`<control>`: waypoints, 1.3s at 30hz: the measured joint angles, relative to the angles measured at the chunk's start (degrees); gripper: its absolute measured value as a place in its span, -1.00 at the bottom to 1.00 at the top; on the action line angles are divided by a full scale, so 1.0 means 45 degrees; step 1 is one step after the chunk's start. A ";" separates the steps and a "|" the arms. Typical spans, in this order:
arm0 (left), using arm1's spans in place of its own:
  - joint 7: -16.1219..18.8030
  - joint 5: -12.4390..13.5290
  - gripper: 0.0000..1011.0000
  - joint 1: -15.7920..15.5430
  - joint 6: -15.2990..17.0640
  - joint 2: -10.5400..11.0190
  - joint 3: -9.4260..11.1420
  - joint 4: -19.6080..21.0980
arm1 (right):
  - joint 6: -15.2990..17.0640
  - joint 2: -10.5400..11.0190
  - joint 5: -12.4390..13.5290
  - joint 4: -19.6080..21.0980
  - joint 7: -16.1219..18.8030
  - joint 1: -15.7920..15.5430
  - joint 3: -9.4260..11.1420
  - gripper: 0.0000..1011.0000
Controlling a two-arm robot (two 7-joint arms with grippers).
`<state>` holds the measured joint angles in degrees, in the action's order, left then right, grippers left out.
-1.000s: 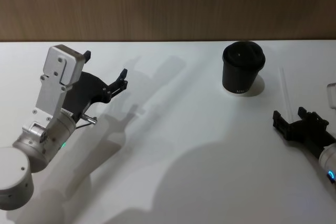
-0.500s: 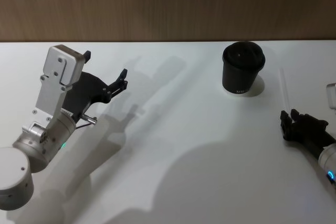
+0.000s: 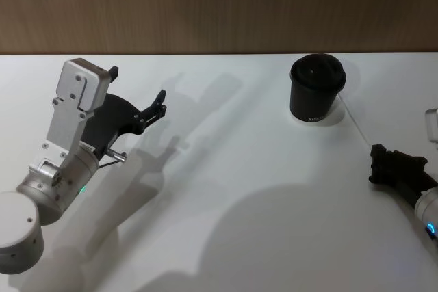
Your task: Pick up the straw with one hand, pass it to the other hand, and insert it into the cup.
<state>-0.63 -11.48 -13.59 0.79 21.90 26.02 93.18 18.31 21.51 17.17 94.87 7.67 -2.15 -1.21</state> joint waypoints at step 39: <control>0.0001 0.0001 0.98 0.0001 0.0000 0.0000 0.0000 0.0000 | -0.3318 0.1644 -0.3170 0.0678 -0.0124 0.0317 -0.0354 -1.00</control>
<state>-0.62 -11.48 -13.59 0.79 21.89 26.02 93.18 3.38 28.91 2.91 97.92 7.11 -0.72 -2.80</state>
